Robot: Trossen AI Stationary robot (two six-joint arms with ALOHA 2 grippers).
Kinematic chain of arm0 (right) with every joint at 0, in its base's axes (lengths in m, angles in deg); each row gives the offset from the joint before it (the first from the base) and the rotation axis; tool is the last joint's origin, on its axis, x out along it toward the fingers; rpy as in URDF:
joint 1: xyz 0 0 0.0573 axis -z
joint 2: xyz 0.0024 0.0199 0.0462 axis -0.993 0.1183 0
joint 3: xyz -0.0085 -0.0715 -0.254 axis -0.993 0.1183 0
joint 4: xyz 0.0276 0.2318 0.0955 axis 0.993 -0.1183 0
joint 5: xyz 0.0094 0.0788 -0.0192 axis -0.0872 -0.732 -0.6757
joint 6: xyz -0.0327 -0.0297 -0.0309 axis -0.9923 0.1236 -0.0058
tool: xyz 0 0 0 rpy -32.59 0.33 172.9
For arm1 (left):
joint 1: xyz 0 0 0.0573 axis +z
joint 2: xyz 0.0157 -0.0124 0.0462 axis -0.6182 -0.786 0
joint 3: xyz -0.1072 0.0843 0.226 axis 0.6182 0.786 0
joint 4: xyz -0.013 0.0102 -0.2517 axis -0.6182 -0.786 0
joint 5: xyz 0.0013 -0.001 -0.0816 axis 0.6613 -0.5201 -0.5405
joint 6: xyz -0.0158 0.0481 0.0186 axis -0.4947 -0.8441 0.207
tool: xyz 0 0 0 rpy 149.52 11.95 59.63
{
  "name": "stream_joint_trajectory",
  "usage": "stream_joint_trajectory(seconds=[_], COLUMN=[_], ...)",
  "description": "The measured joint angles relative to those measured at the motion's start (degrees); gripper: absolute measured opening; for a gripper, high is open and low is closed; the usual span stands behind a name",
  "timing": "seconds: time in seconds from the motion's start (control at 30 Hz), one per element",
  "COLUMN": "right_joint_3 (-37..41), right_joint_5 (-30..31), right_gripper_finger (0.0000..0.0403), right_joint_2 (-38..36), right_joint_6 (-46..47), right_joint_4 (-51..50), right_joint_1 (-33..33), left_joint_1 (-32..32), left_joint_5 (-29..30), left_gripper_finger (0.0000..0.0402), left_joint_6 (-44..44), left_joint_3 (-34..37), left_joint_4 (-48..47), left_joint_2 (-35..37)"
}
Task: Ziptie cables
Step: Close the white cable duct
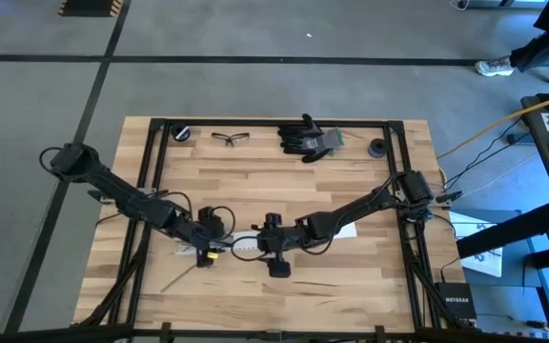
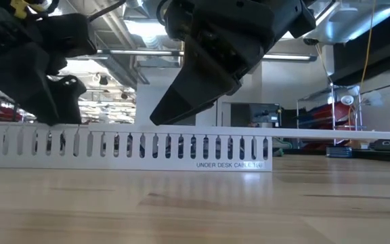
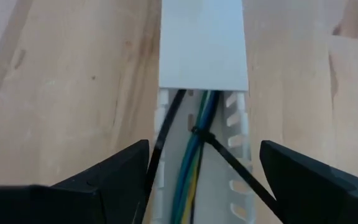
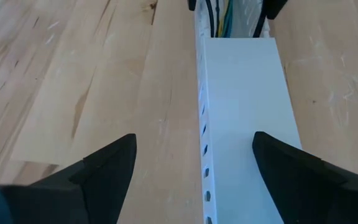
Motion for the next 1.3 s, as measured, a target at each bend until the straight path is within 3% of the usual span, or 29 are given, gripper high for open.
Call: stream_joint_trajectory(seconds=[0.13, 0.53, 0.87, 1.3], right_joint_3=[0.0, 0.0, 0.0, -3.5], right_joint_5=[1.5, 1.6, 2.2, -0.4], right_gripper_finger=[0.031, 0.031, 0.031, 0.031], right_joint_2=[0.1, 0.1, 0.1, -2.4], right_joint_6=[-0.1, 0.2, 0.1, -8.5], right_joint_4=[0.0, 0.1, 0.6, -9.1], right_joint_1=[0.0, 0.0, 0.0, 3.2], left_joint_1=[-2.5, -5.5, -9.1, -9.3], left_joint_5=[3.5, 14.3, 19.0, 19.3], left_gripper_finger=[0.029, 0.028, 0.0211, 0.0207], left_joint_6=[2.1, 2.5, 7.2, 5.6], left_joint_3=[0.0, 0.0, -0.1, -0.1], left_joint_4=[1.0, 16.9, 14.1, 13.4], left_joint_2=[-1.3, -15.4, -15.7, -15.5])
